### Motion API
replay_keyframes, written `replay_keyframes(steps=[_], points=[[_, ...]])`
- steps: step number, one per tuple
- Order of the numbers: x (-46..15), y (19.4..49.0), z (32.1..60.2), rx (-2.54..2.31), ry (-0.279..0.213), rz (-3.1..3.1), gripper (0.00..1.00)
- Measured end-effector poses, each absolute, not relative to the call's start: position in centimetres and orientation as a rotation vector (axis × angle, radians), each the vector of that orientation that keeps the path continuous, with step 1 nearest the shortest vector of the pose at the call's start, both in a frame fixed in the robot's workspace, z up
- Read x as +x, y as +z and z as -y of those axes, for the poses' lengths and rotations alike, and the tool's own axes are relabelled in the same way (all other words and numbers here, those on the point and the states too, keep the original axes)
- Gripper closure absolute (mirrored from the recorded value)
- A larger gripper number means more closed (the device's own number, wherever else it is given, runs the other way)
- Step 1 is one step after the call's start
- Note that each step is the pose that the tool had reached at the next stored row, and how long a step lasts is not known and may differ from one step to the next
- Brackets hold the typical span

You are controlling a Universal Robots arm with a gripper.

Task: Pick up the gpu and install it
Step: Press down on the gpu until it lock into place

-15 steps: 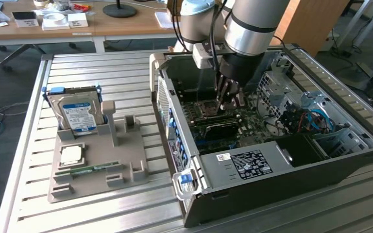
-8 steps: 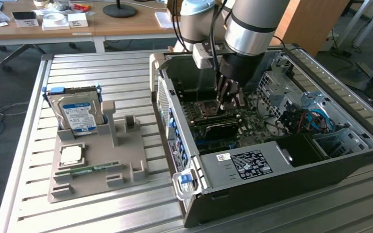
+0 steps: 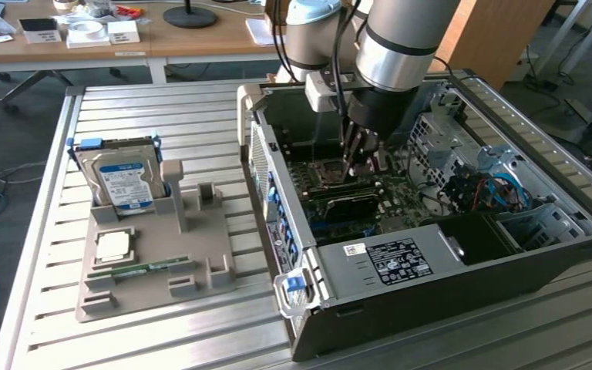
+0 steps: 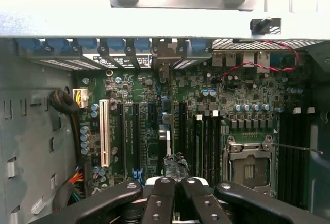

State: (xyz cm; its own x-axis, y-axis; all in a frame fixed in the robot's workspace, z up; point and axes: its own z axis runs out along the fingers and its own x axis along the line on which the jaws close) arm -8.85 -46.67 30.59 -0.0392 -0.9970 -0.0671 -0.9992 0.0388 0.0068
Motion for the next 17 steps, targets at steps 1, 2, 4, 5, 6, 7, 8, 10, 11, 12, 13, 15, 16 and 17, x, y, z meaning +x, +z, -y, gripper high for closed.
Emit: replay_keyframes(steps=[1,2,4,5,6,7,8,10,11,12,13,15,16,17], points=[[-8.85,30.50,46.67,-2.147,0.080,-2.232,0.89],[-8.85,30.33,46.66,-2.147,0.080,-2.232,0.89],[-8.86,29.80,46.64,-2.147,0.080,-2.233,0.89],[-8.79,29.58,46.61,-2.147,0.079,-2.233,0.89],[-8.79,29.58,46.61,-2.147,0.080,-2.232,0.89],[-8.79,29.58,46.61,-2.147,0.080,-2.232,0.89],[-8.79,29.58,46.61,-2.147,0.080,-2.232,0.89],[-8.79,29.58,46.61,-2.147,0.080,-2.232,0.89],[-8.79,29.58,46.61,-2.147,0.080,-2.232,0.89],[-8.79,29.58,46.61,-2.147,0.080,-2.232,0.89],[-8.79,29.58,46.61,-2.147,0.080,-2.232,0.89],[-8.78,29.58,46.61,-2.147,0.079,-2.232,0.89],[-8.79,29.58,46.61,-2.147,0.080,-2.232,0.89],[-8.79,29.58,46.61,-2.147,0.080,-2.232,0.89]])
